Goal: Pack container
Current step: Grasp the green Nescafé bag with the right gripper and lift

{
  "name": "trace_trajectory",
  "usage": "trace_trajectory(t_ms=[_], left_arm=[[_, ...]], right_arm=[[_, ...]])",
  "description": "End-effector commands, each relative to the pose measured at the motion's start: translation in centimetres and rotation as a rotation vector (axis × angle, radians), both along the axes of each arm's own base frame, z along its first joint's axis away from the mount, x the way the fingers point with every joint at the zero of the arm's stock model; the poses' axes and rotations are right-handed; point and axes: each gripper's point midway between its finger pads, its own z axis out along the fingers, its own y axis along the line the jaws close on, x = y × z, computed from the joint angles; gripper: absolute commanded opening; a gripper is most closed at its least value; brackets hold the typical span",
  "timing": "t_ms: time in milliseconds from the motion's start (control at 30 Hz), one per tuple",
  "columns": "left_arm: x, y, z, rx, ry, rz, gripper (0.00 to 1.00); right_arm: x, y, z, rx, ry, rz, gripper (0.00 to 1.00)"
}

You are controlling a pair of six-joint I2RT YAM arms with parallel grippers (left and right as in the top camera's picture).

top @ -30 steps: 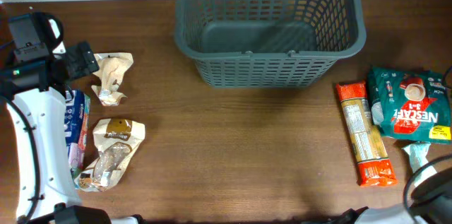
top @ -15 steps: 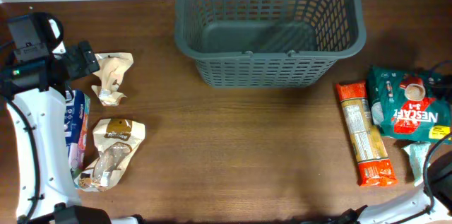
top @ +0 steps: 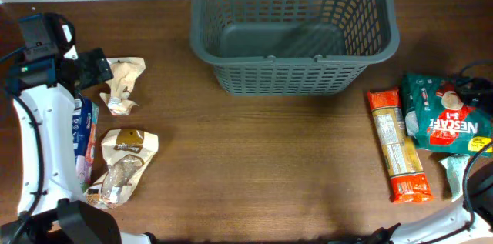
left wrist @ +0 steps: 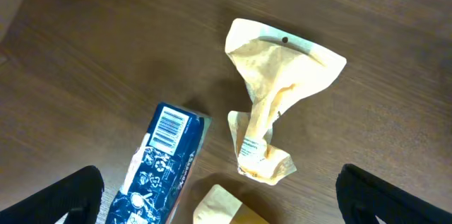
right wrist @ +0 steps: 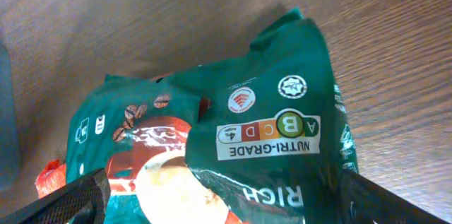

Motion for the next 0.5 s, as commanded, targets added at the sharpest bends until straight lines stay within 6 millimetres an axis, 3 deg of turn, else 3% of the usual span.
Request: trace_trajectory(t_ms=[0,467], left_arm=[[0.2,-0.3,0.0,-0.015,-0.001,-0.025,1.0],[0.4,-0.9,-0.1,-0.046,-0.01,-0.046,1.0]], right_arm=[[0.6,0.7,-1.7,0.056,0.004,0.023,0.99],[-0.3,2.0,-9.7,0.195,0.131,0.024,0.99]])
